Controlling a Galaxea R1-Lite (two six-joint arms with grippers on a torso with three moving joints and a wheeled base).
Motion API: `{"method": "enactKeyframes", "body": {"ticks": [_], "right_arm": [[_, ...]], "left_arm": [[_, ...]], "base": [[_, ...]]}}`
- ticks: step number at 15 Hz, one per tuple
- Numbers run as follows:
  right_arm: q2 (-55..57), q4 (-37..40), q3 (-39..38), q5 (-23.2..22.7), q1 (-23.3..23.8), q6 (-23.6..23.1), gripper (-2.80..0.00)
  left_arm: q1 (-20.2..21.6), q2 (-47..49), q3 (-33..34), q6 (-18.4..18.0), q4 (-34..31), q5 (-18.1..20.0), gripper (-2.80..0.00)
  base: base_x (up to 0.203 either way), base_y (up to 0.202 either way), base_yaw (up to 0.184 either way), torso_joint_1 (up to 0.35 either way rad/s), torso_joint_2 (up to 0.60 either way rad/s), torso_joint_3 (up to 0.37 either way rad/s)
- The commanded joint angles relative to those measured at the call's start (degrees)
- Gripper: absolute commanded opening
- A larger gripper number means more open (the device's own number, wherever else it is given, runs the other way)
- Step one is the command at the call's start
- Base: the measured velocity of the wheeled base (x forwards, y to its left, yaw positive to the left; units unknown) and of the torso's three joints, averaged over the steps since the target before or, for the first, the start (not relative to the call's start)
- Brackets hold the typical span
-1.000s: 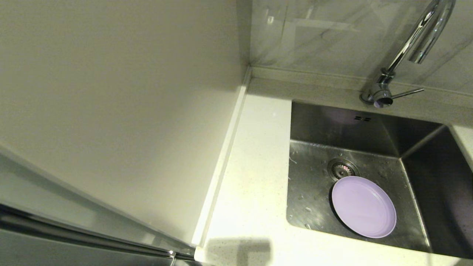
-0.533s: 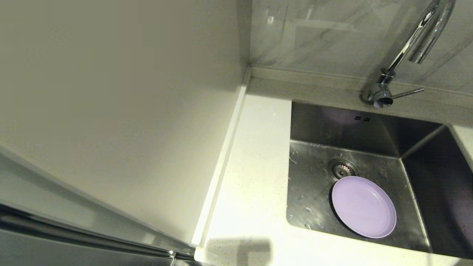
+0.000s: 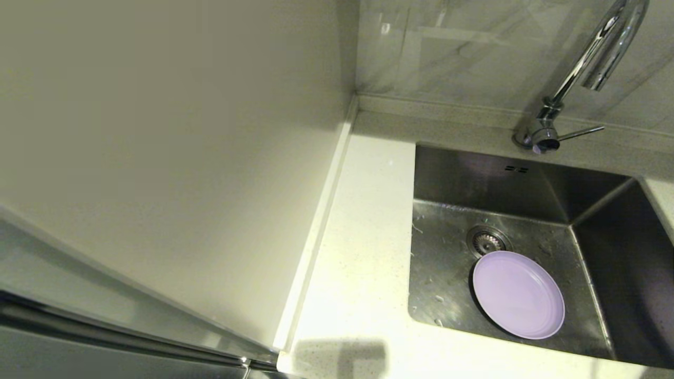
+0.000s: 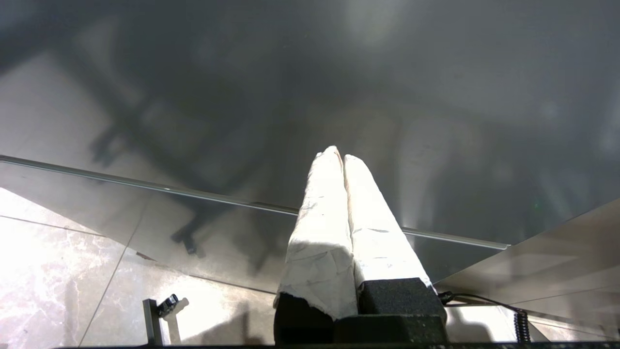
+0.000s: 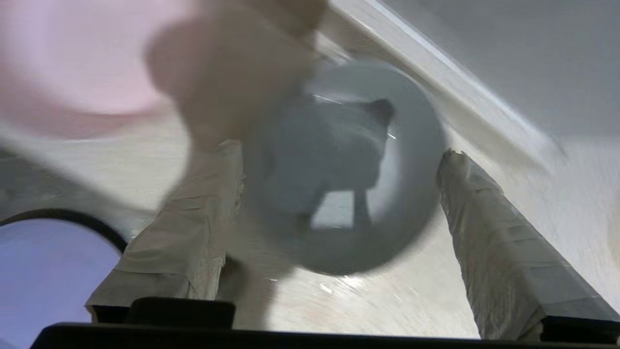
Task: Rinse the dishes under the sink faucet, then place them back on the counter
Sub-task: Place the bowl on the table
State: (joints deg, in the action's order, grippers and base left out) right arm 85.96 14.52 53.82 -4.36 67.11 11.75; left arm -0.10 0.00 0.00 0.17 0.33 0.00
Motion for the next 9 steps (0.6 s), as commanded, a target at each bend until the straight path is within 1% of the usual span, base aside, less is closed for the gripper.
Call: {"method": "enactKeyframes", "body": {"ticks": [1,3,5,7,9], "right_arm": [[-4.3,-4.5,0.2,0.3,-7.2,-0.9,0.0],[-7.5,-12.5,-3.9,0.4,-13.9,-6.4,0.0],[-8.6,-25.0,-11.1,1.4,-21.8,-10.8,0.0],[-7.8,-35.8,-16.2,4.2,-30.1,-13.6,0.0],[-4.7,-40.6,-18.0,5.7,-37.4,-14.6,0.0]], "left_arm": [[0.0,0.0,0.2,0.0,0.0,0.0,-2.8],[0.0,0.0,0.2,0.0,0.0,0.0,-2.8],[0.0,0.0,0.2,0.0,0.0,0.0,-2.8],[0.0,0.0,0.2,0.0,0.0,0.0,-2.8],[0.0,0.0,0.2,0.0,0.0,0.0,-2.8]], "base": [[0.0,0.0,0.0,0.0,0.0,0.0],[0.0,0.0,0.0,0.0,0.0,0.0],[0.0,0.0,0.0,0.0,0.0,0.0],[0.0,0.0,0.0,0.0,0.0,0.0],[0.0,0.0,0.0,0.0,0.0,0.0]]}}
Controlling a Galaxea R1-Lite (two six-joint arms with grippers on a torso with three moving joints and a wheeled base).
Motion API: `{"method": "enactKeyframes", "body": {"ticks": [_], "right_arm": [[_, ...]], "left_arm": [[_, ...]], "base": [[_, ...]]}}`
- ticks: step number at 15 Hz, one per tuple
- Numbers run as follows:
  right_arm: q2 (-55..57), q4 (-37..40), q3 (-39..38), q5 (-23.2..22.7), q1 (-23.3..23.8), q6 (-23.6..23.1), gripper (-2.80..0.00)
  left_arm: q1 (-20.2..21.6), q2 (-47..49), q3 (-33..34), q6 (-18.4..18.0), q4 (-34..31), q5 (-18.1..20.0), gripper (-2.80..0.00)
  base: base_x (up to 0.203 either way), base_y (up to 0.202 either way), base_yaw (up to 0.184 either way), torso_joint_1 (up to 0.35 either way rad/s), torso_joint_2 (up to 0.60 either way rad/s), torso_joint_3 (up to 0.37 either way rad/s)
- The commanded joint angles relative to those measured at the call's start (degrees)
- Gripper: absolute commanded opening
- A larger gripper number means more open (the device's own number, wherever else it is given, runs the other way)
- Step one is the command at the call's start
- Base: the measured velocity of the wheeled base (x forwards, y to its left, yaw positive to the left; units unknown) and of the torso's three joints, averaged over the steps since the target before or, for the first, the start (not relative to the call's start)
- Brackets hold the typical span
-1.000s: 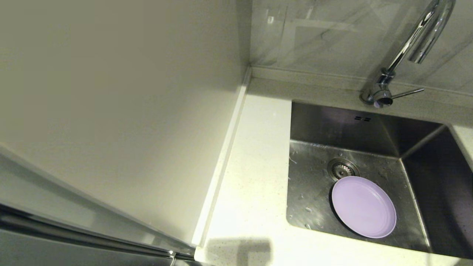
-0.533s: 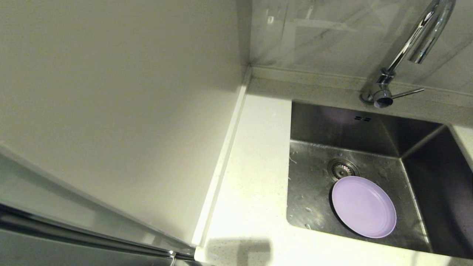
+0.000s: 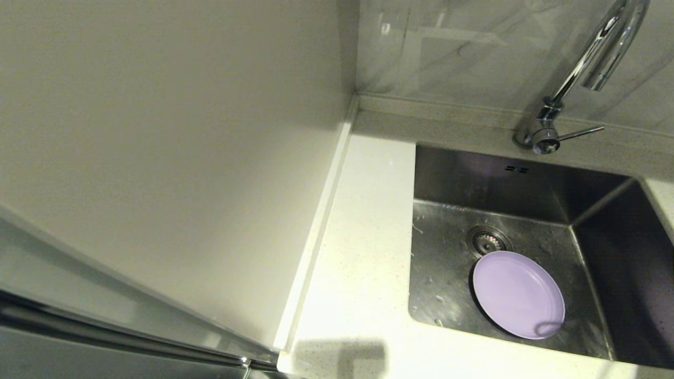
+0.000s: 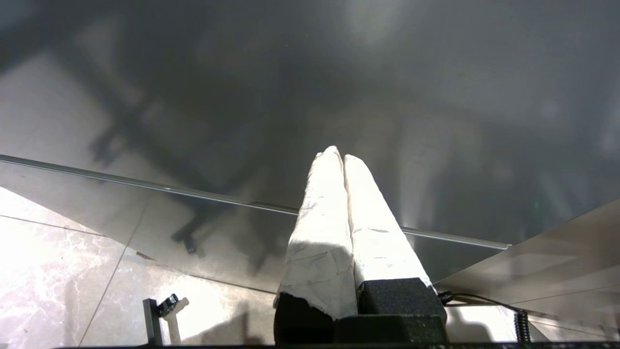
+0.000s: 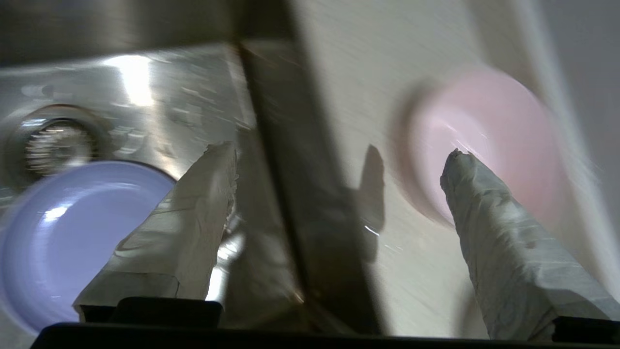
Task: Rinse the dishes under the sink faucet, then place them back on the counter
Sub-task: Place the bowl on the table, then place the plate on the table
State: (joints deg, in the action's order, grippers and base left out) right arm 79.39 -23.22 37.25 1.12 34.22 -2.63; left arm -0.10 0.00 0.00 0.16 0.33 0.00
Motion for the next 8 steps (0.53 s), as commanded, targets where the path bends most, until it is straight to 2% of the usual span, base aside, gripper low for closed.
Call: {"method": "enactKeyframes", "body": {"ticks": [1,4,8], "right_arm": [[3.6,-3.6,-1.7,0.4,-7.5,-0.3,0.0],[10.4,-4.1,-1.9,-1.3,-14.9,-0.5,0.0],[18.9,-3.9,-1.7,-10.4,-17.7,-1.3,0.0]], "left_arm": [[0.0,0.0,0.2,0.0,0.0,0.0,-2.8],[0.0,0.0,0.1,0.0,0.0,0.0,-2.8],[0.0,0.0,0.2,0.0,0.0,0.0,-2.8]], "base": [[0.0,0.0,0.0,0.0,0.0,0.0],[0.0,0.0,0.0,0.0,0.0,0.0],[0.0,0.0,0.0,0.0,0.0,0.0]]}}
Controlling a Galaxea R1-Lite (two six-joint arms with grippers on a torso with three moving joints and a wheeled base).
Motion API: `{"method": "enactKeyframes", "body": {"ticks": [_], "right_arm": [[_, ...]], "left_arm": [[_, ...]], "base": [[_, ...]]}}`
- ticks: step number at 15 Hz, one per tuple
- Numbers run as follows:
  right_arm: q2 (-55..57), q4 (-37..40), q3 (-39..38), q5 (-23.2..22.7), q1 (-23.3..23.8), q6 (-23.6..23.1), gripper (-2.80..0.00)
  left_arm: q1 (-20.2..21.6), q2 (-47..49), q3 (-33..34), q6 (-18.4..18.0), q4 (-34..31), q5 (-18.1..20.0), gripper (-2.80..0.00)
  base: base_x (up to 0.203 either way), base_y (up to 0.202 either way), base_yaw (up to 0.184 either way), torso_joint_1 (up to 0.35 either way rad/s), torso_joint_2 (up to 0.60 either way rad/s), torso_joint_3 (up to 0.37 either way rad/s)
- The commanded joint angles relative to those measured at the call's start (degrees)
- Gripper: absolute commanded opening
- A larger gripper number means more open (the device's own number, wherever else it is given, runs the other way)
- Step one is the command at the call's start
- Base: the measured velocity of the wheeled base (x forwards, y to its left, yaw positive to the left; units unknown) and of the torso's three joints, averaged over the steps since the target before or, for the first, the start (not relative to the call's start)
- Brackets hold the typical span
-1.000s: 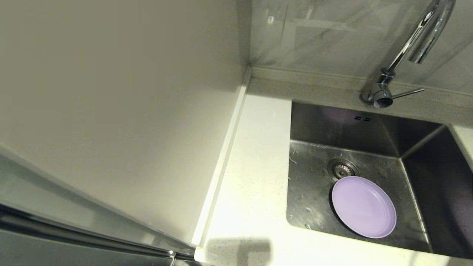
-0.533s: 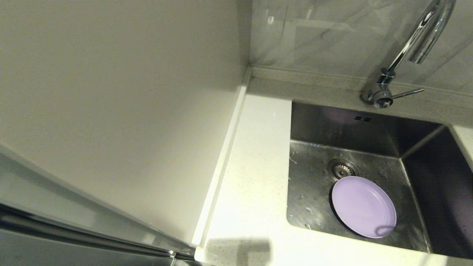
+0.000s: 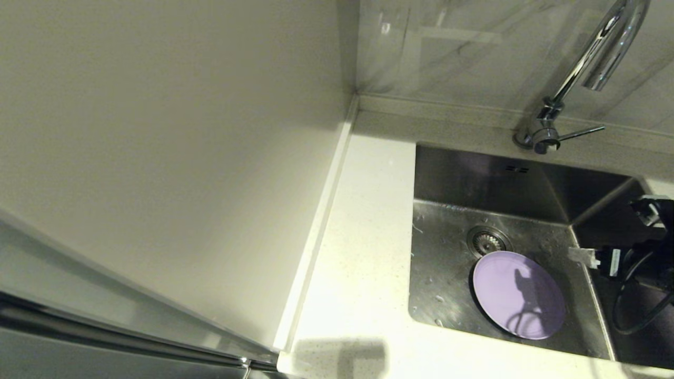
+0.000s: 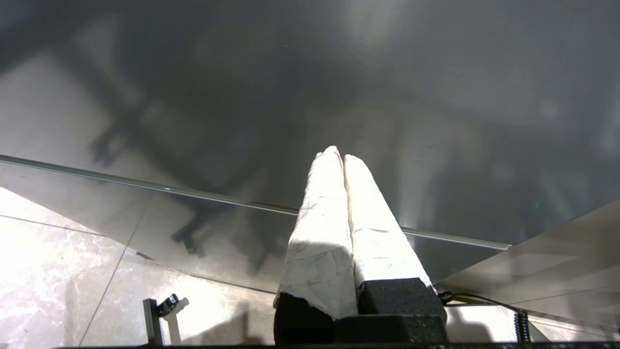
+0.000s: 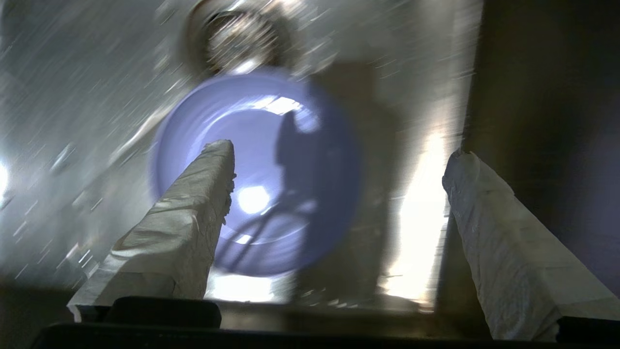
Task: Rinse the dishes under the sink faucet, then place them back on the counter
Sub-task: Place the plate on the table
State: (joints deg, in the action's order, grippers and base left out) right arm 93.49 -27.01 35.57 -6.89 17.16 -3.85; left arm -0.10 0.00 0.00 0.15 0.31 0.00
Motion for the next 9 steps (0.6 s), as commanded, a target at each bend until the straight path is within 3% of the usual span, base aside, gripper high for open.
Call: {"method": "enactKeyframes", "body": {"ticks": [1,6,9], "right_arm": [[6.5,0.0,0.1,-4.0,-0.7,-0.2,0.0],[14.4,-0.7,1.6,-5.3,-0.4,-0.2,0.0],[20.4,-5.2,4.3,-5.2,1.7,-0.5,0.0]], "left_arm": [[0.0,0.0,0.2,0.0,0.0,0.0,-2.8],[0.0,0.0,0.2,0.0,0.0,0.0,-2.8],[0.0,0.0,0.2,0.0,0.0,0.0,-2.8]], "base": [[0.0,0.0,0.0,0.0,0.0,0.0],[0.0,0.0,0.0,0.0,0.0,0.0],[0.0,0.0,0.0,0.0,0.0,0.0]]}}
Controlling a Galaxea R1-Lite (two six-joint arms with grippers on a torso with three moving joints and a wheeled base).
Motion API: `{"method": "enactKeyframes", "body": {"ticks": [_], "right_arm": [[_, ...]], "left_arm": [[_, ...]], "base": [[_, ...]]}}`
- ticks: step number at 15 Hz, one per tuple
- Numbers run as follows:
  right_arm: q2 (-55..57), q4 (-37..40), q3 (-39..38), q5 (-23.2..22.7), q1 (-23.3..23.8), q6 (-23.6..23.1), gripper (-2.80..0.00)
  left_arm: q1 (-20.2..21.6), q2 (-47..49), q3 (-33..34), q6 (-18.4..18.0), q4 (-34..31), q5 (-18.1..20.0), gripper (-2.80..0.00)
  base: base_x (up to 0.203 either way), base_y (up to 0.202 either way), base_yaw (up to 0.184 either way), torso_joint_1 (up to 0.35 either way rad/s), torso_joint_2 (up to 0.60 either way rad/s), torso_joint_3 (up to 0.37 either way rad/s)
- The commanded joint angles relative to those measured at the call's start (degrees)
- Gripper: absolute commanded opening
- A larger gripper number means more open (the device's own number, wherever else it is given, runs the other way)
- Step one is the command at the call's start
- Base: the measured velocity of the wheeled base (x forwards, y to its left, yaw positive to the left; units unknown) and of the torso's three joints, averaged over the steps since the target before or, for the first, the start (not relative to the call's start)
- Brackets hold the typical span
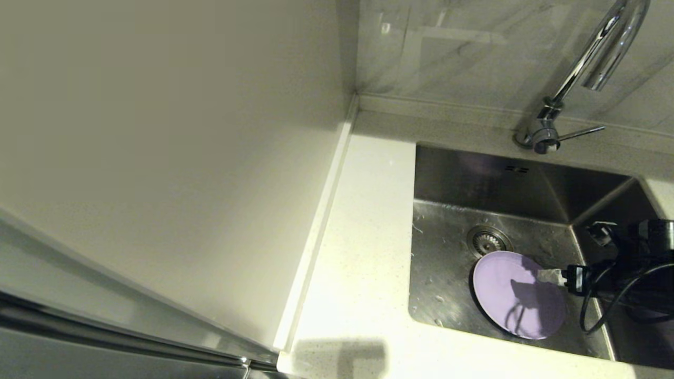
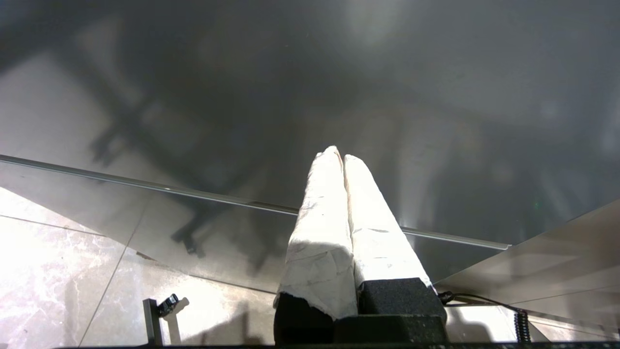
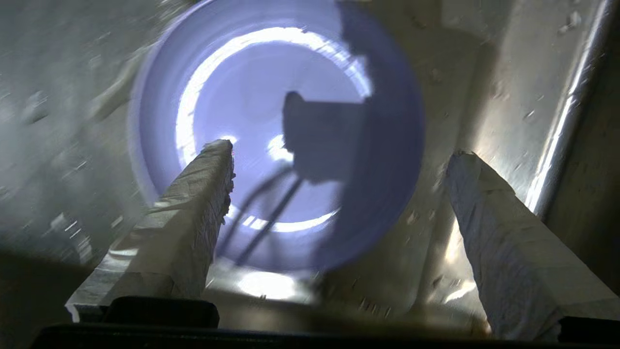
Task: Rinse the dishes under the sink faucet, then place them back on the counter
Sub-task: Place the plate on the table
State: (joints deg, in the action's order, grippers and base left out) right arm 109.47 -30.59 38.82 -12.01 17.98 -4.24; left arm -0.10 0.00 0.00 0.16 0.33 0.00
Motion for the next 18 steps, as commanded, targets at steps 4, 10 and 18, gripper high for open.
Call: {"method": "enactKeyframes", "body": {"ticks": [4,10,18], "right_arm": [[12.5,-10.8,3.7,0.1,3.3,-4.1,0.0],[16.7,-12.9,4.8,-7.2,3.9,-13.0,0.0],[22.4,-12.8,7.2,-11.2,4.6,-20.9,0.0]], "left_arm": [[0.0,0.0,0.2,0.0,0.0,0.0,-2.8],[0.0,0.0,0.1,0.0,0.0,0.0,-2.8],[0.0,0.0,0.2,0.0,0.0,0.0,-2.8]], "base": [[0.0,0.0,0.0,0.0,0.0,0.0],[0.0,0.0,0.0,0.0,0.0,0.0],[0.0,0.0,0.0,0.0,0.0,0.0]]}}
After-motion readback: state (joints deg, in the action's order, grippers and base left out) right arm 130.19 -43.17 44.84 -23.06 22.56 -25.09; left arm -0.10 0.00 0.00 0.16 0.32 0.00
